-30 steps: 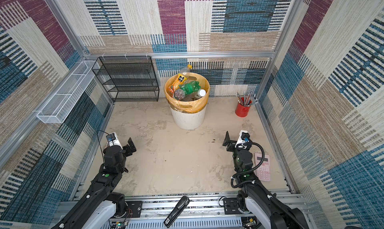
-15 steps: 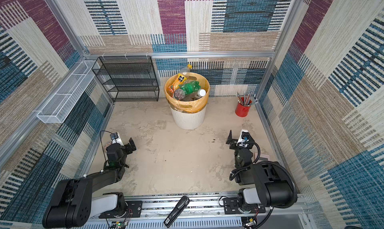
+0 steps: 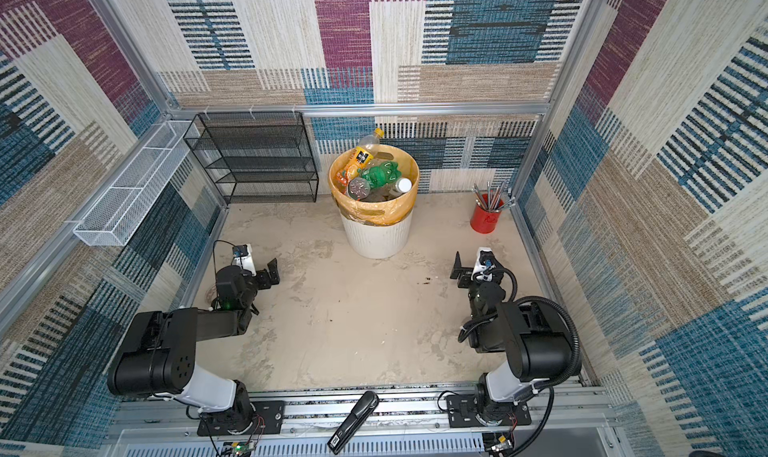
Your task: Throw the plastic bottles in the bin
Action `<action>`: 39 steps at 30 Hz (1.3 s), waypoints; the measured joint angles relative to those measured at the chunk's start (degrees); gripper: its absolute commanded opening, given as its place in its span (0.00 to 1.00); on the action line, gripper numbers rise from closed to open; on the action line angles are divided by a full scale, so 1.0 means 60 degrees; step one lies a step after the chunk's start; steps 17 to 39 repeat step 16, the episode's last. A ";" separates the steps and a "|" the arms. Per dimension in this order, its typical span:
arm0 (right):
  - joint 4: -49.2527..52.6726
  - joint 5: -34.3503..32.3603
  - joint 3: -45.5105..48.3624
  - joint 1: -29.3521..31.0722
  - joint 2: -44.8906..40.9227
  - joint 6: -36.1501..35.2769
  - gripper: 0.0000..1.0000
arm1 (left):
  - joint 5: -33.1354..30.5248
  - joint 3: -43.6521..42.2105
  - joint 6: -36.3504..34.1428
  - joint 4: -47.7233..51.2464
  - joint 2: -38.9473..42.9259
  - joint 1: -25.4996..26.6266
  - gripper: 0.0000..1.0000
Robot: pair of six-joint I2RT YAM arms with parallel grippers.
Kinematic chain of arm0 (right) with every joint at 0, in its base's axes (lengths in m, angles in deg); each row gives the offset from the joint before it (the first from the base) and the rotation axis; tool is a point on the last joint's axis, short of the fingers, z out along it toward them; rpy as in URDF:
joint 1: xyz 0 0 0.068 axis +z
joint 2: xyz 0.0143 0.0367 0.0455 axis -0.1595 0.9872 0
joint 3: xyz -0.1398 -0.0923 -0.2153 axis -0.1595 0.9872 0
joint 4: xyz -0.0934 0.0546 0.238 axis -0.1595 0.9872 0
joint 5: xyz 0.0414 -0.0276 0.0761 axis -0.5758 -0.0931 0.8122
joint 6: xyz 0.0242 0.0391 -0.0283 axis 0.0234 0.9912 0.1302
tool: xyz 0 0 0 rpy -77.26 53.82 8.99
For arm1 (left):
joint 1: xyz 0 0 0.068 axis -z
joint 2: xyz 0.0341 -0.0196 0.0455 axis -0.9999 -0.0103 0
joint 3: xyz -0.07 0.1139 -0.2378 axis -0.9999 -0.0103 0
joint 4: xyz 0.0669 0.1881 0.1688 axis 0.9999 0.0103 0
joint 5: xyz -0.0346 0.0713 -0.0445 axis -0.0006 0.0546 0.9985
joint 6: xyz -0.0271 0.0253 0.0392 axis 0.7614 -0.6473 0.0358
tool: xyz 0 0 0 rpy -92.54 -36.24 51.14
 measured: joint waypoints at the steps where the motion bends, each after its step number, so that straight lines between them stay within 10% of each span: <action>1: 0.0000 0.0000 0.0000 0.0000 0.0000 0.0000 0.99 | 0.0051 0.0000 -0.0004 0.0011 -0.0004 0.0000 0.99; 39: 0.0222 0.0259 -0.0117 -0.0040 0.0011 0.0062 0.99 | 0.0069 -0.0004 -0.0036 0.0018 -0.0011 0.0000 0.99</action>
